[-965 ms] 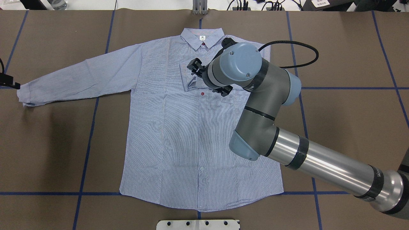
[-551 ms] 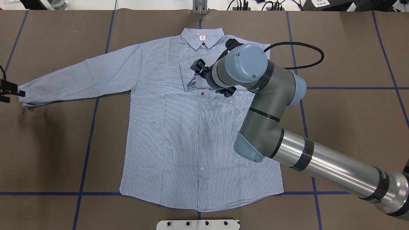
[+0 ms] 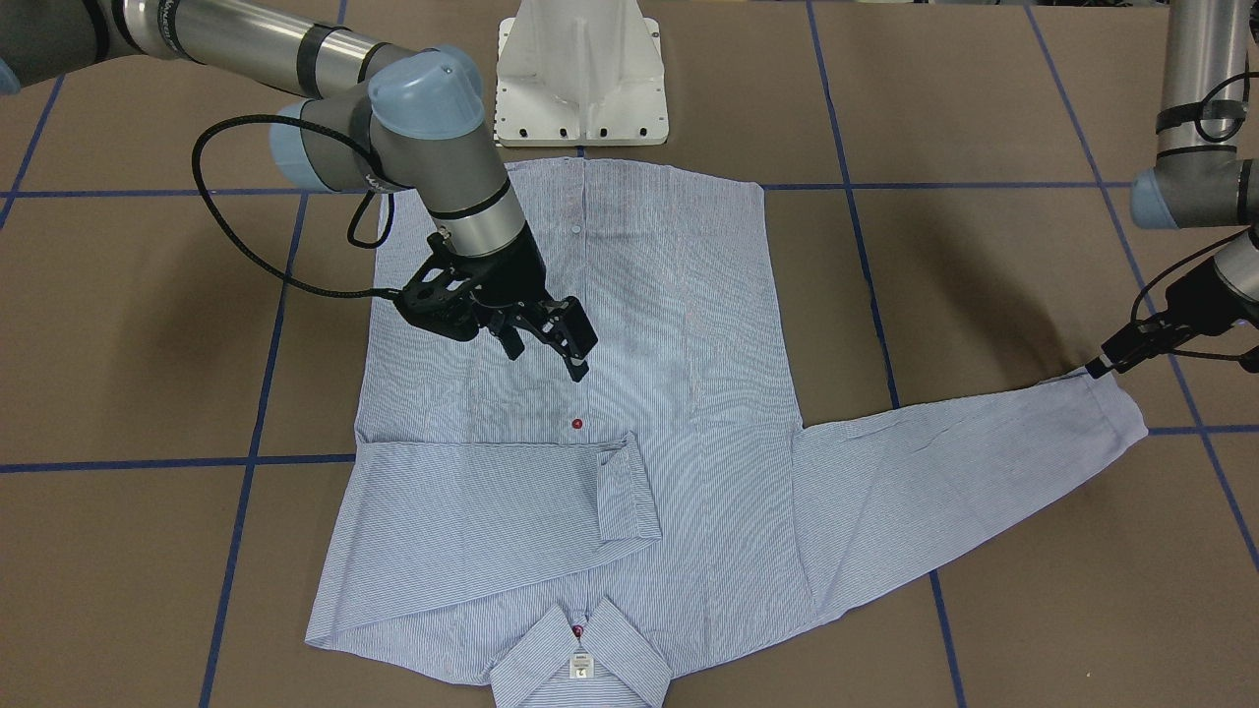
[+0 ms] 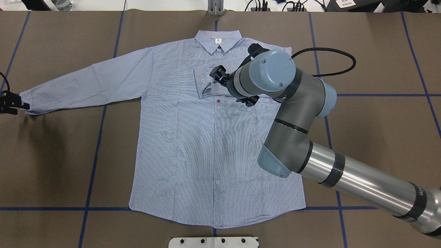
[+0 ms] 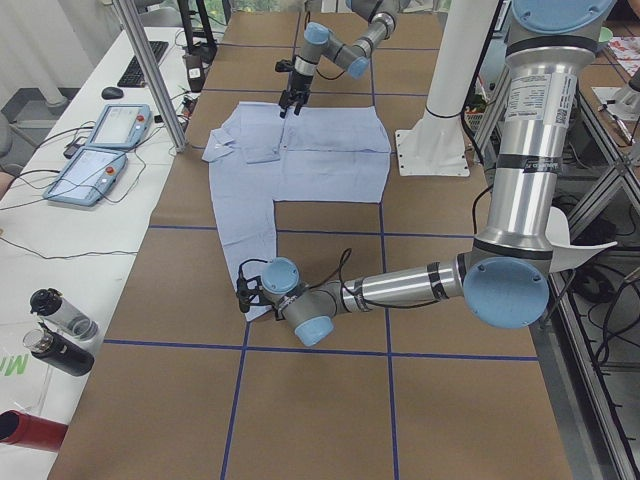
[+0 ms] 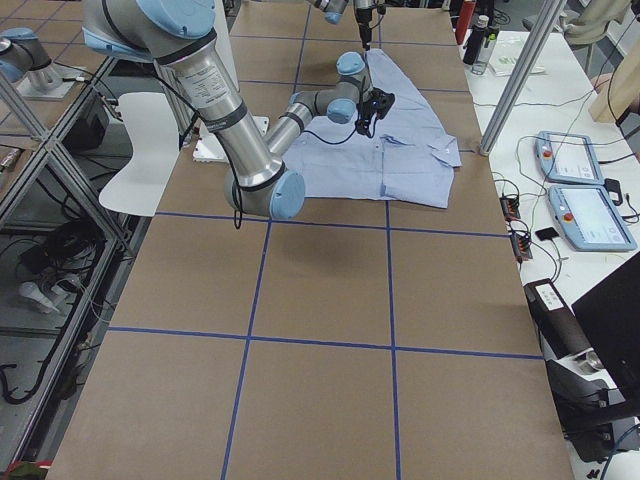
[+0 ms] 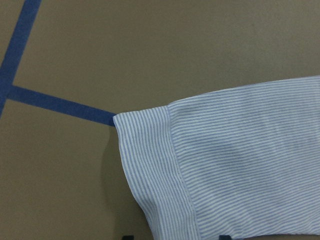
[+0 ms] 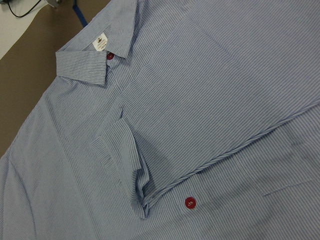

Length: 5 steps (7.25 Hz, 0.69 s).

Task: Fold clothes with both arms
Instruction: 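Release the sleeve with the right gripper while the left gripper grasps the other cuff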

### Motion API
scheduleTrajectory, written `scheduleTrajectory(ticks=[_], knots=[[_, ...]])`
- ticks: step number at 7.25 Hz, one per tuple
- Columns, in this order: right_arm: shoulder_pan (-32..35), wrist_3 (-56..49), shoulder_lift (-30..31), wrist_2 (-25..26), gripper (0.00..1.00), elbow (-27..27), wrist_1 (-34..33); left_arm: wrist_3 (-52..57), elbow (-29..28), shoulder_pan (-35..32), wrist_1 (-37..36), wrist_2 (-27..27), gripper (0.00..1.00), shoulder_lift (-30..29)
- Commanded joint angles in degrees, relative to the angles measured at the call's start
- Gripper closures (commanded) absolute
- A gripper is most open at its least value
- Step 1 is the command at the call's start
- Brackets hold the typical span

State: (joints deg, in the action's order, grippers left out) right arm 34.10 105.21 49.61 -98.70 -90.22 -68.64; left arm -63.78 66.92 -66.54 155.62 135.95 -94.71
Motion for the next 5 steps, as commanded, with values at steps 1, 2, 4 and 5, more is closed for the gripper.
scheduleTrajectory(ticks=[1, 2, 4, 5], knots=[[0.00, 0.00, 0.13, 0.00, 0.00, -0.22, 0.00, -0.11, -0.12, 0.36, 0.03, -0.07, 0.55, -0.03], [0.09, 0.00, 0.22, 0.00, 0.00, -0.56, 0.00, -0.11, -0.12, 0.36, 0.03, -0.07, 0.62, -0.03], [0.00, 0.00, 0.22, 0.09, 0.00, -0.48, 0.00, -0.11, -0.12, 0.71, 0.03, -0.07, 0.75, -0.12], [0.00, 0.00, 0.13, 0.00, 0.00, -0.48, 0.00, -0.38, -0.12, 0.71, 0.03, -0.07, 0.91, -0.29]])
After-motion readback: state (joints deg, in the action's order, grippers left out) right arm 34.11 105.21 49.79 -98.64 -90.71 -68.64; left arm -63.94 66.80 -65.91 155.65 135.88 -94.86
